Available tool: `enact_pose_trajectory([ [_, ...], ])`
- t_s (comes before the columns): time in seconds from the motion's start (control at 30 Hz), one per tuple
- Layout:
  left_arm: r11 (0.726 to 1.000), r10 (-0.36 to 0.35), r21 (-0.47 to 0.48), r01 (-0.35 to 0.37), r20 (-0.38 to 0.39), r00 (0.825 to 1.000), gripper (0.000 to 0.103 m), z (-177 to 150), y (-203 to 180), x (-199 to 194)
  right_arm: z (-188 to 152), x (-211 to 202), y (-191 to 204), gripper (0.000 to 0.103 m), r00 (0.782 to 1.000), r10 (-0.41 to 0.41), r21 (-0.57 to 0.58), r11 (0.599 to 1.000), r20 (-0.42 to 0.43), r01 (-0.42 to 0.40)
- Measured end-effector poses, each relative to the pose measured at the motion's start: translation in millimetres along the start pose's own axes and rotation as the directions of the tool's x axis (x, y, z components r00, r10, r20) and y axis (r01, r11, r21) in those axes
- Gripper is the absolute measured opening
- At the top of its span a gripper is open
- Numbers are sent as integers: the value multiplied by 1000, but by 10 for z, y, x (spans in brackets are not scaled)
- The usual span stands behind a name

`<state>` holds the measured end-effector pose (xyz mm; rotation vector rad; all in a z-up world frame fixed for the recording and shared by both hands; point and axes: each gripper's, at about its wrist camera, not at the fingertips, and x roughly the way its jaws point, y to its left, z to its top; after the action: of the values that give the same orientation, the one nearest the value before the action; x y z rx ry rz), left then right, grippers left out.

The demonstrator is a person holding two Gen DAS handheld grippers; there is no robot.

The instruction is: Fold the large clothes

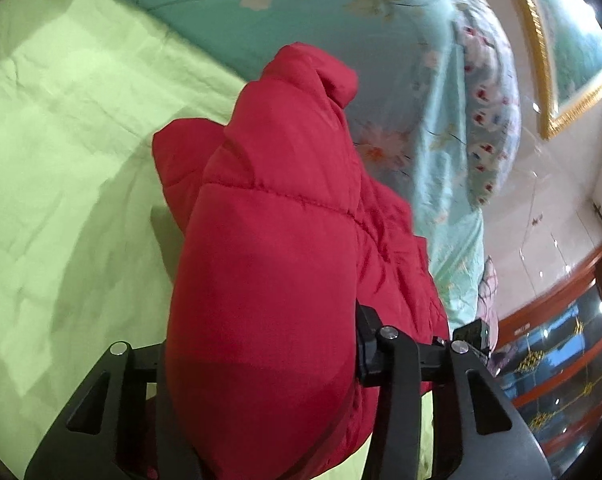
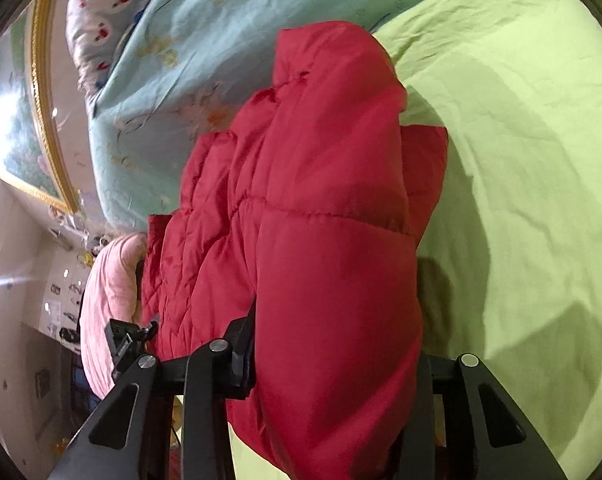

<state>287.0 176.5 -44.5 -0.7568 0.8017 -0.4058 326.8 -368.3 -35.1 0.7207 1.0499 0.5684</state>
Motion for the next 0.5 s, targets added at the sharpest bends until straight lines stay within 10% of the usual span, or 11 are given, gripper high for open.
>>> enact_pose_trajectory([
  [0.5, 998, -37, -47, 34, -56, 998, 43, -1016, -89, -852, -1231, -613, 161, 39, 998, 55, 41, 998, 1, -55],
])
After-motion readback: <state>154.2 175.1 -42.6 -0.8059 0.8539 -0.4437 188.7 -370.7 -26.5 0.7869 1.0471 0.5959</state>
